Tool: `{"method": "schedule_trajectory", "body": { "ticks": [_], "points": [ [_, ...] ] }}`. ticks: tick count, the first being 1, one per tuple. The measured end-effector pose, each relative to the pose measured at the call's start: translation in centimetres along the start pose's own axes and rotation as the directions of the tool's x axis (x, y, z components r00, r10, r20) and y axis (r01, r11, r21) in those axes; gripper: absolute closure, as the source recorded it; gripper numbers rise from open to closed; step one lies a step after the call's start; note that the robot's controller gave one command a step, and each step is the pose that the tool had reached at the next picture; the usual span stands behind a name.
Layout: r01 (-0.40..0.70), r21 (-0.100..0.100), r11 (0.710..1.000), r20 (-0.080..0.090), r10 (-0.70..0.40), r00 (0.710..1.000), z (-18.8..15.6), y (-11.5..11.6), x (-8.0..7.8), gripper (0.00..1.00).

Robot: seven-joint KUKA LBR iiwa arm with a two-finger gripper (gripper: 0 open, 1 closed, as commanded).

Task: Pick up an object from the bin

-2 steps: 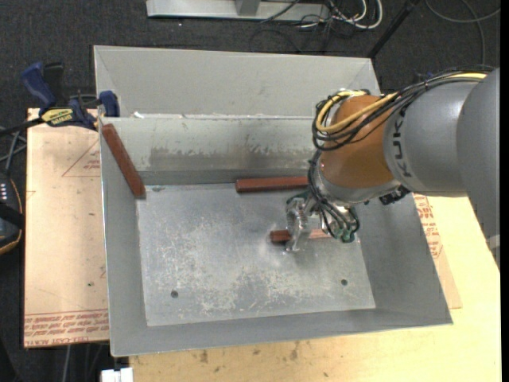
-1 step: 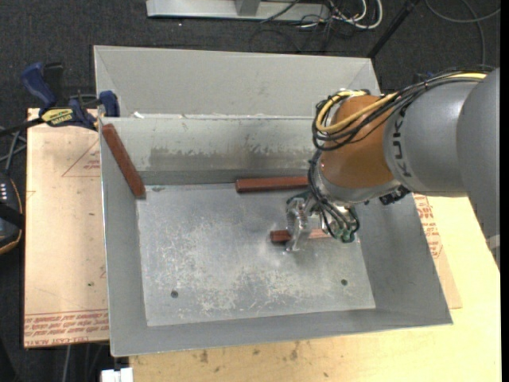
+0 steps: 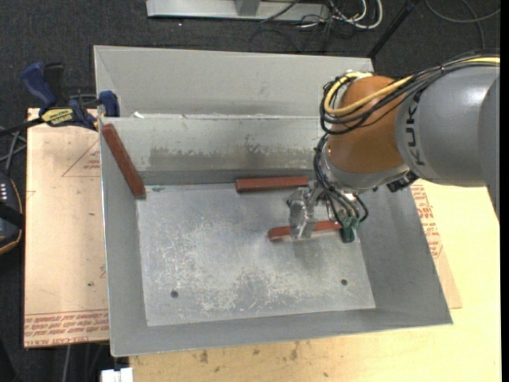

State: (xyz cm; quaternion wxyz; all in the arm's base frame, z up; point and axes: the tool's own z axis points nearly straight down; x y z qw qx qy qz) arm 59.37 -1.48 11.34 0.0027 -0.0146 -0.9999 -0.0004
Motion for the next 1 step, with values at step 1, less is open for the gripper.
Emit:
{"method": "schedule_trajectory", "body": {
  "ticks": [1],
  "points": [
    [-0.003, 0.000, 1.000, 0.004, 0.003, 1.000, -6.83, -0.76, 0.33, 1.00]
  ]
}}
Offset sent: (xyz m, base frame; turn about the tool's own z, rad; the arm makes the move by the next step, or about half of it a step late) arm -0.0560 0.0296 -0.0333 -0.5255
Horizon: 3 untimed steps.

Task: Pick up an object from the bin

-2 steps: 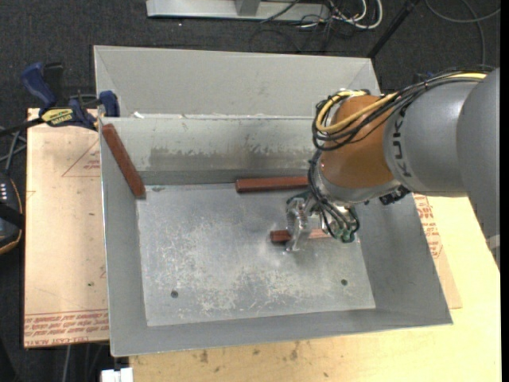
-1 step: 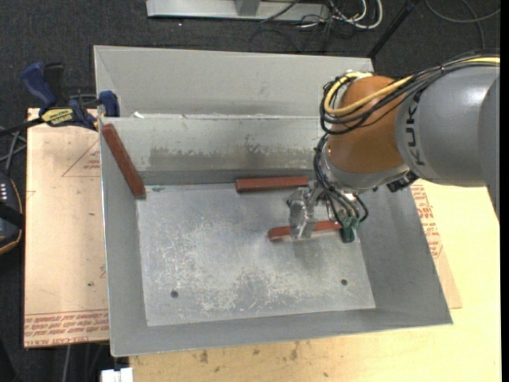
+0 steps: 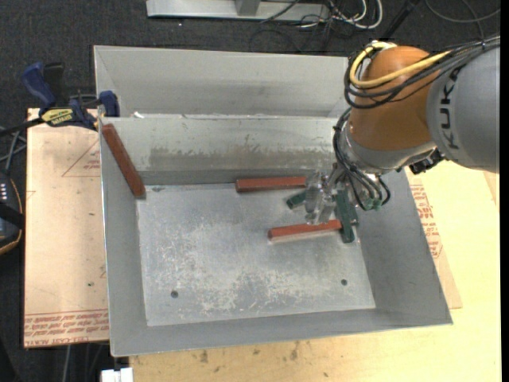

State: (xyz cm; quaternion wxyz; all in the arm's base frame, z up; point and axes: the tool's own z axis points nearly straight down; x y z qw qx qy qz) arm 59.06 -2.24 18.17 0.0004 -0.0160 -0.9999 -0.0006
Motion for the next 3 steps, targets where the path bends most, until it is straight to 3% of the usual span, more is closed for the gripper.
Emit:
{"method": "schedule_trajectory", "body": {
  "ticks": [1, 2, 3],
  "points": [
    [0.498, 0.002, 0.867, 0.004, -0.498, 0.867, 9.5, 3.2, 4.9, 0.00],
    [0.504, -0.002, 0.864, -0.001, -0.504, 0.864, 10.3, 3.7, 5.5, 0.00],
    [0.529, -0.001, 0.848, 0.001, -0.529, 0.848, 8.0, 1.8, 0.3, 0.00]
  ]
}}
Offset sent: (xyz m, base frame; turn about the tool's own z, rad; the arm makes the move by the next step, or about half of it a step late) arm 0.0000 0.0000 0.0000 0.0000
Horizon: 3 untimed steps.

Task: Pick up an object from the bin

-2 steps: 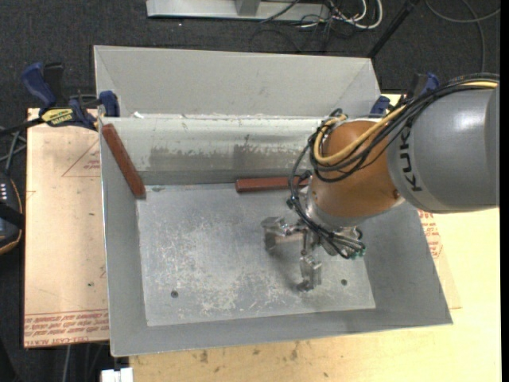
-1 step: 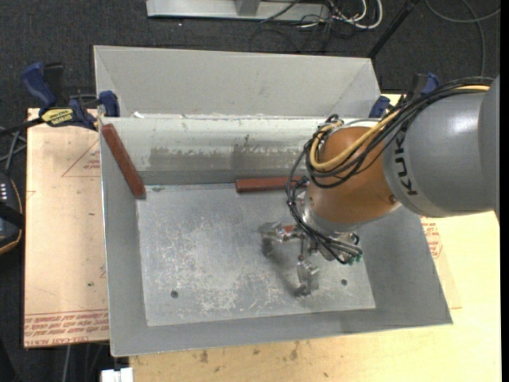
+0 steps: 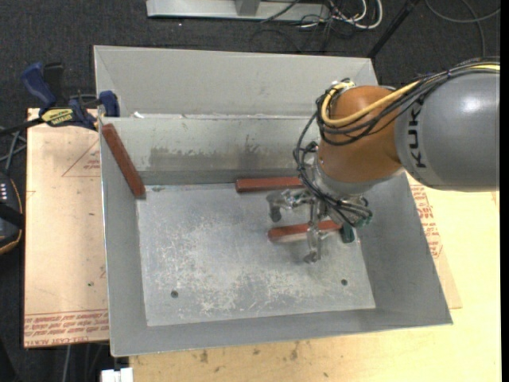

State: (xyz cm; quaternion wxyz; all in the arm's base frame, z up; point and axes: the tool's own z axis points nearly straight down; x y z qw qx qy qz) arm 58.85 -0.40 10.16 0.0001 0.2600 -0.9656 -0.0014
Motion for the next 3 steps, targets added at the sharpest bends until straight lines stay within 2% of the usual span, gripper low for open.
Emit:
{"method": "schedule_trajectory", "body": {
  "ticks": [1, 2, 3],
  "points": [
    [0.000, 0.006, 1.000, 0.006, 0.000, 1.000, -1.0, -1.9, -2.2, 0.00],
    [-0.038, 0.003, 0.999, 0.005, 0.038, 0.999, 2.4, -6.1, -1.0, 1.00],
    [-0.038, 0.003, 0.999, 0.005, 0.037, 0.999, 2.4, -6.1, -1.0, 1.00]
  ]
}}
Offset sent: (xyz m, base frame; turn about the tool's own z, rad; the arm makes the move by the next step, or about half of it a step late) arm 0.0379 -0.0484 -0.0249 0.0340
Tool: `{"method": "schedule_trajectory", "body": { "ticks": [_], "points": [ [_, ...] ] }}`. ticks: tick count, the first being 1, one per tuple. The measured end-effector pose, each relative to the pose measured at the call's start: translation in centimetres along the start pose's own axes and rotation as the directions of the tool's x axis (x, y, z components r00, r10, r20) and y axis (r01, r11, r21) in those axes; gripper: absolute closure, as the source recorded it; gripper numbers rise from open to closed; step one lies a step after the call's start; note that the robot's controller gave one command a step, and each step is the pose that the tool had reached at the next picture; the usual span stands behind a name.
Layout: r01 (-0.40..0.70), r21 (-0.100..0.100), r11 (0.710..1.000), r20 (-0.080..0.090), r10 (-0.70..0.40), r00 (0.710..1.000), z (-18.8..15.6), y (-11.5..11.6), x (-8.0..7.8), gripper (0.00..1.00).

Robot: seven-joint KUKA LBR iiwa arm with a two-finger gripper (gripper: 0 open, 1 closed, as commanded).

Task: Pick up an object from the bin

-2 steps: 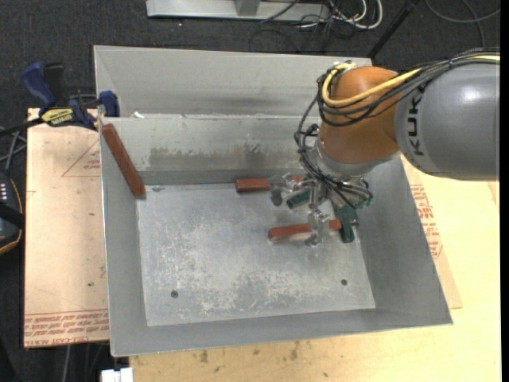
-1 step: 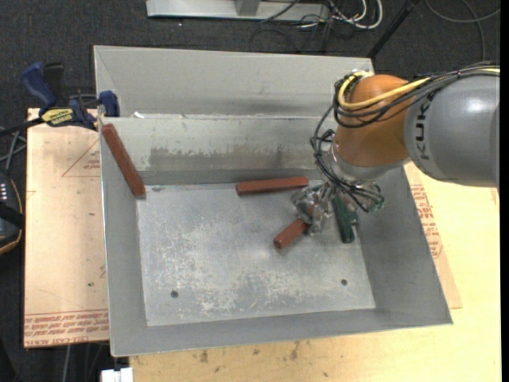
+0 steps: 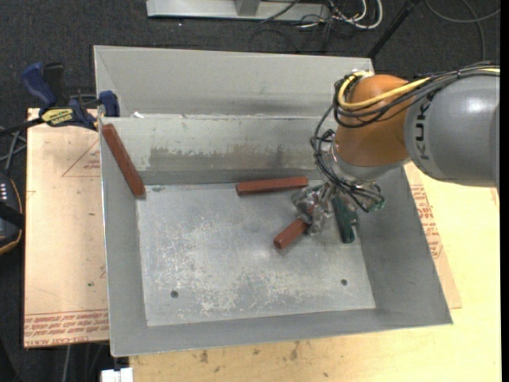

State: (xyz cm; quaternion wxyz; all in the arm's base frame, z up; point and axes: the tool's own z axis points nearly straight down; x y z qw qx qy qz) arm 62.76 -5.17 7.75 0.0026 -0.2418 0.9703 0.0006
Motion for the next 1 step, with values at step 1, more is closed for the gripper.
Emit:
{"method": "schedule_trajectory", "body": {
  "ticks": [1],
  "points": [
    [-0.021, 0.003, 1.000, 0.002, 0.021, 1.000, -16.90, -0.11, 0.08, 1.00]
  ]
}}
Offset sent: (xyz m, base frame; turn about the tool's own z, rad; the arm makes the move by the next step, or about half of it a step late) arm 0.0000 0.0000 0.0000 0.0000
